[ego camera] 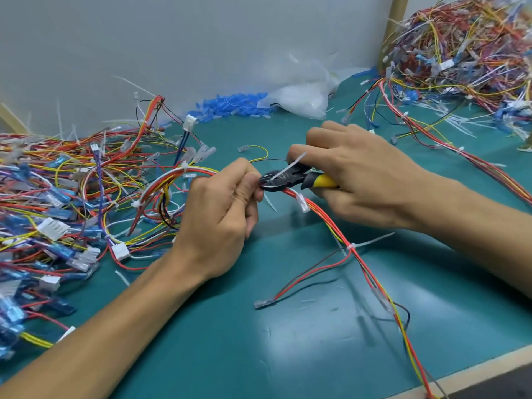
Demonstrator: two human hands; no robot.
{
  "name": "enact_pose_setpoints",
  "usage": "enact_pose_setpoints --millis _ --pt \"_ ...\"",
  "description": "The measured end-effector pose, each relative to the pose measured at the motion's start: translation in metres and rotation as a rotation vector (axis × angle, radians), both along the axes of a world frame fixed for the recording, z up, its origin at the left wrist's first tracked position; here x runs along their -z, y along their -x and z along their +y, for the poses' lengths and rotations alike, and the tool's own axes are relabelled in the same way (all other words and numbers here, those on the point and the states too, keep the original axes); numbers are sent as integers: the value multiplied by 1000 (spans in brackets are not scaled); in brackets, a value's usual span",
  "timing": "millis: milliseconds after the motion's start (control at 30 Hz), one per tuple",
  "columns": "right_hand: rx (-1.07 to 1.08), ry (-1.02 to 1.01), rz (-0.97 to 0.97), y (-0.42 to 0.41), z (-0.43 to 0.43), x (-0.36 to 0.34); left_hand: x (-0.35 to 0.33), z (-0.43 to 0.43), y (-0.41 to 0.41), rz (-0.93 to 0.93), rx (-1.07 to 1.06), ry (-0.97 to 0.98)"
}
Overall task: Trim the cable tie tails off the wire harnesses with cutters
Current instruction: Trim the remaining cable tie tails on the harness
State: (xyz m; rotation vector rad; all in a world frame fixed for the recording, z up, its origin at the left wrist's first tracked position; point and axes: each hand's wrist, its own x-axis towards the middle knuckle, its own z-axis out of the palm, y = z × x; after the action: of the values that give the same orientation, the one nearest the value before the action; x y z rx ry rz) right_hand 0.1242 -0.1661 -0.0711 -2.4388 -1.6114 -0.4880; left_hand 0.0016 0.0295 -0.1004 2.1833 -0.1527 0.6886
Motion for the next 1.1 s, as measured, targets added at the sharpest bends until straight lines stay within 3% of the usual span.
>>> enact_pose_setpoints --millis 300,700,1100 --pt "-28 -4 216 7 1 1 1 2 1 -30 -39 -15" --pt "14 -21 255 14 5 8 -1 -3 -2 -117 -276 -163" --pt "27 -87 373 14 3 8 -3 -11 -3 -160 -272 -122"
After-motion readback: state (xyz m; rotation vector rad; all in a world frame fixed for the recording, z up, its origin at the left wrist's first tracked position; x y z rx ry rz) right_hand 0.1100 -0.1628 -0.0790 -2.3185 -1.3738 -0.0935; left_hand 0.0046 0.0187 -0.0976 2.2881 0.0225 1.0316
